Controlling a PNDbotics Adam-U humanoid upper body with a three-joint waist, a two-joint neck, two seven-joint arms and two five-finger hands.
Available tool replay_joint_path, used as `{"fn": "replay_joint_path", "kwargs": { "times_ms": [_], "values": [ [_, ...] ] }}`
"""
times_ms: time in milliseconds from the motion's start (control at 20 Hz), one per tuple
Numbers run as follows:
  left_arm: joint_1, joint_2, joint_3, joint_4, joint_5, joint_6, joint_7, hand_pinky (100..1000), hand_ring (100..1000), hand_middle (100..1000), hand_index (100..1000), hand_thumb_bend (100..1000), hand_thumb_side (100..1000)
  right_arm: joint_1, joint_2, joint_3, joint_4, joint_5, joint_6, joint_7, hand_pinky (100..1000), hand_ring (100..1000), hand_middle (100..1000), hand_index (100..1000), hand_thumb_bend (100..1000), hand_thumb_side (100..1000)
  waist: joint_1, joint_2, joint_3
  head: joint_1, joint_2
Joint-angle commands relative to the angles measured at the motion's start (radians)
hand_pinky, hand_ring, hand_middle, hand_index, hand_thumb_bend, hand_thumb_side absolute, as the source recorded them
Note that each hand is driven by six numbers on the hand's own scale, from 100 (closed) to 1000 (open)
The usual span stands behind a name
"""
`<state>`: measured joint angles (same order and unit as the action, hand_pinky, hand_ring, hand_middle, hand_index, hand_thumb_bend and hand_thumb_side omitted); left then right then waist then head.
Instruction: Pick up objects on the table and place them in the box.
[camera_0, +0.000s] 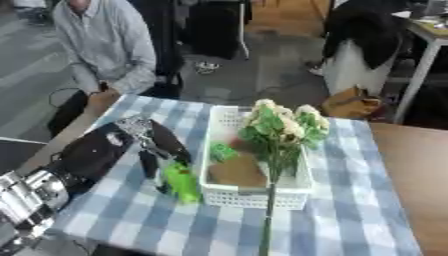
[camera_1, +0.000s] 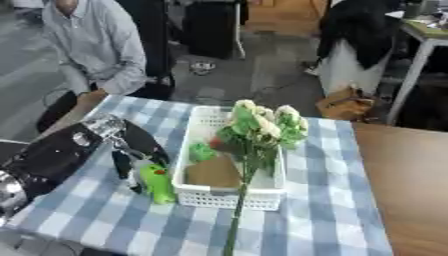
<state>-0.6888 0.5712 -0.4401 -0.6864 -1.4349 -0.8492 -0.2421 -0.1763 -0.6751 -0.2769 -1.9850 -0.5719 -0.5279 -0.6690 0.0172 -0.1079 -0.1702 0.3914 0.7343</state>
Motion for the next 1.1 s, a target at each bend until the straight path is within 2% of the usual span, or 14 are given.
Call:
{"fn": "replay_joint_path", "kwargs": {
  "times_ms": [50,200,250,300,350,450,600,650,800,850,1000,1100],
  "values": [
    [-0.019,0.011,0.008,-0.01,-0.006,-0.058,-0.036,907,1000,1000,1000,535,941,-0.015,-0.032,-0.005,-0.015,-0.004,-0.046,-0.044,730,743,692,677,100,559,0.008,-0.009,0.002,0.001,-0.012],
    [-0.02,0.008,0.006,-0.01,-0.005,-0.058,-0.023,901,1000,1000,1000,502,937,-0.015,-0.032,-0.005,-0.015,-0.005,-0.046,-0.045,730,743,693,678,100,558,0.008,-0.01,0.001,0.001,-0.011],
    [-0.021,0.006,0.006,-0.013,-0.002,-0.058,-0.013,887,998,1000,1000,417,937,-0.015,-0.032,-0.005,-0.015,-0.005,-0.046,-0.044,730,744,693,678,100,559,0.008,-0.01,0.001,0.0,-0.01],
    [-0.021,0.006,0.006,-0.015,0.0,-0.058,-0.003,887,998,1000,1000,417,937,-0.015,-0.031,-0.004,-0.015,-0.006,-0.046,-0.044,730,744,693,678,100,559,0.008,-0.01,0.001,0.0,-0.01],
    [-0.022,0.004,0.007,-0.019,0.004,-0.058,0.011,837,953,944,1000,340,900,-0.015,-0.031,-0.004,-0.015,-0.006,-0.046,-0.043,730,744,693,678,100,558,0.008,-0.01,0.0,0.0,-0.009],
    [-0.023,0.001,0.005,-0.028,0.018,-0.058,0.053,777,912,881,1000,295,855,-0.015,-0.031,-0.004,-0.015,-0.006,-0.045,-0.042,730,744,693,678,100,557,0.008,-0.01,-0.001,0.0,-0.009],
    [-0.023,-0.001,-0.004,-0.038,0.027,-0.058,0.106,734,880,838,1000,290,833,-0.016,-0.03,-0.003,-0.015,-0.007,-0.045,-0.042,730,744,693,678,100,556,0.008,-0.009,-0.002,0.0,-0.009],
    [-0.024,-0.002,-0.006,-0.04,0.028,-0.058,0.12,699,846,790,937,267,808,-0.016,-0.03,-0.003,-0.015,-0.007,-0.045,-0.042,730,744,693,678,100,555,0.008,-0.01,-0.002,0.0,-0.009],
    [-0.024,-0.004,-0.009,-0.038,0.028,-0.058,0.152,693,840,780,923,263,806,-0.017,-0.03,-0.003,-0.015,-0.008,-0.044,-0.042,730,744,693,678,100,555,0.008,-0.01,-0.003,0.0,-0.009],
    [-0.025,-0.007,-0.008,-0.038,0.028,-0.058,0.162,645,811,745,855,233,768,-0.017,-0.03,-0.003,-0.015,-0.008,-0.044,-0.042,730,744,693,678,100,553,0.008,-0.01,-0.003,0.0,-0.009],
    [-0.024,-0.012,-0.008,-0.038,0.024,-0.058,0.19,642,806,739,836,228,756,-0.018,-0.03,-0.004,-0.015,-0.009,-0.044,-0.044,730,744,693,678,100,553,0.008,-0.01,-0.004,0.0,-0.009],
    [-0.025,-0.016,-0.009,-0.038,0.012,-0.058,0.2,628,780,712,791,233,718,-0.019,-0.03,-0.003,-0.015,-0.012,-0.043,-0.044,730,744,693,678,100,553,0.007,-0.01,-0.004,0.001,-0.007]
  ]
}}
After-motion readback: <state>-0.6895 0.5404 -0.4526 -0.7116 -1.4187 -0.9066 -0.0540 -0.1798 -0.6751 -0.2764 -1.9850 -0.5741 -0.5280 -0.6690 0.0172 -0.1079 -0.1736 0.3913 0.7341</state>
